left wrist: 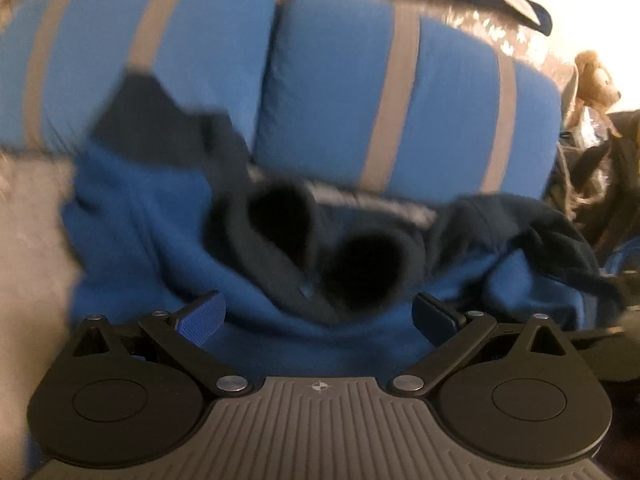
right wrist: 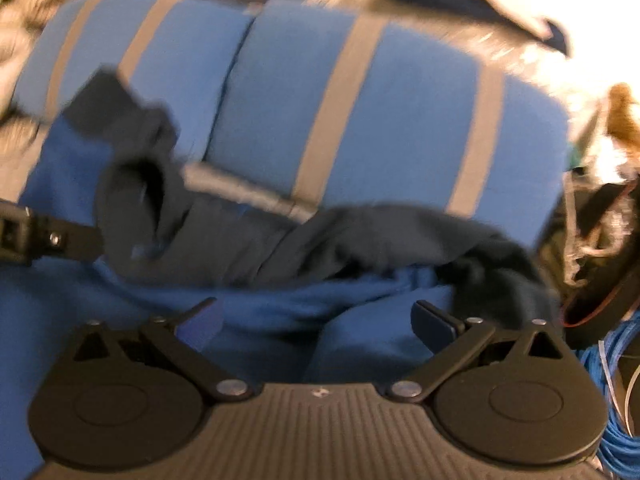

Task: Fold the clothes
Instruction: 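Lift both tools and move them over the jacket on the bed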

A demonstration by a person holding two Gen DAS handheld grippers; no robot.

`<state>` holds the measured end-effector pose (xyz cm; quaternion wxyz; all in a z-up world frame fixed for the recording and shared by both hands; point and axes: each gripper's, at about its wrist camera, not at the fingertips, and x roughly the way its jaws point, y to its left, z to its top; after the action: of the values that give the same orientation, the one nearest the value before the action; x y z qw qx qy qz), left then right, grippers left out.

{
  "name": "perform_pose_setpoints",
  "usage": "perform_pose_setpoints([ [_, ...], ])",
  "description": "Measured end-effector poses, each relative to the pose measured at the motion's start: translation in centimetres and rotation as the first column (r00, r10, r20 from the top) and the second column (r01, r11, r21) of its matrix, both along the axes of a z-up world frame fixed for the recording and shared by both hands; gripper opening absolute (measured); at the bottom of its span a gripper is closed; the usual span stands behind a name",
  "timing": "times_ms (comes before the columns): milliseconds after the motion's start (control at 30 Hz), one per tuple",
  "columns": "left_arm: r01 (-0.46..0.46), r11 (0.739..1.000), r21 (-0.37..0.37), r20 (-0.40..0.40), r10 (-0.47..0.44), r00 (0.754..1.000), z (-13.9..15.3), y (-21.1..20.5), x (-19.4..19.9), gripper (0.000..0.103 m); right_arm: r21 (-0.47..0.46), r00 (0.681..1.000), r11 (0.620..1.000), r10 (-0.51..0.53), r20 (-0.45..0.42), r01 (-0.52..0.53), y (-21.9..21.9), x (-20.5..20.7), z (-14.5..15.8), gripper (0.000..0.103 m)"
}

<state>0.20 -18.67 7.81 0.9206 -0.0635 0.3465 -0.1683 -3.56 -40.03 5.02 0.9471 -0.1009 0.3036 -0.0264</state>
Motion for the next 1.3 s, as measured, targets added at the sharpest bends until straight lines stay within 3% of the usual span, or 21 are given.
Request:
perform_pose_setpoints([
  [133, -0.014, 0.998, -0.055, -0.092, 0.009, 0.996, -0.1, 0.8, 0.9, 0.102, -0.003, 0.995, 0.995, 0.095, -0.007, -0.095, 1.3, 1.0, -0.8, 0.103],
  [300, -0.051, 0.998, -0.036, -0.099, 0.048, 0.994, 0.0, 1.9, 1.1, 0.102, -0.158, 0.987, 0.979, 0.142, 0.070, -0.129, 2.7, 1.6, -1.9, 0.103],
  [367, -0.069, 0.997, -0.028, -0.111, 0.066, 0.992, -0.2, 2.3, 1.3, 0.102, -0.177, 0.986, 0.976, 0.145, 0.087, -0.128, 2.8, 1.8, -2.2, 0.103],
  [567, -0.026, 0.993, -0.112, -0.129, 0.012, 0.992, 0.2, 3.0, 1.4, 0.102, -0.160, 0.983, 0.978, 0.154, 0.099, -0.137, 2.8, 2.2, -2.1, 0.103],
  [833, -0.039, 0.994, -0.106, -0.109, 0.027, 0.994, 0.4, 2.7, 1.5, 0.102, -0.064, 0.969, 0.992, 0.116, 0.219, -0.105, 3.2, 2.4, -0.3, 0.103],
  [1067, -0.107, 0.994, -0.024, -0.001, 0.107, 0.994, 0.1, 3.4, 2.2, 0.102, -0.176, 0.980, 0.981, 0.115, 0.164, -0.086, 5.3, 4.7, -0.9, 0.100],
  [1167, -0.126, 0.992, 0.009, 0.001, 0.126, 0.992, -0.3, 3.4, 2.6, 0.102, -0.269, 0.995, 0.963, 0.045, 0.093, -0.019, 5.1, 5.3, -1.4, 0.099],
  [1300, -0.146, 0.989, 0.018, -0.018, 0.146, 0.989, -0.1, 3.1, 3.2, 0.102, -0.294, 0.999, 0.954, -0.049, 0.018, 0.052, 3.7, 5.2, -1.8, 0.099],
])
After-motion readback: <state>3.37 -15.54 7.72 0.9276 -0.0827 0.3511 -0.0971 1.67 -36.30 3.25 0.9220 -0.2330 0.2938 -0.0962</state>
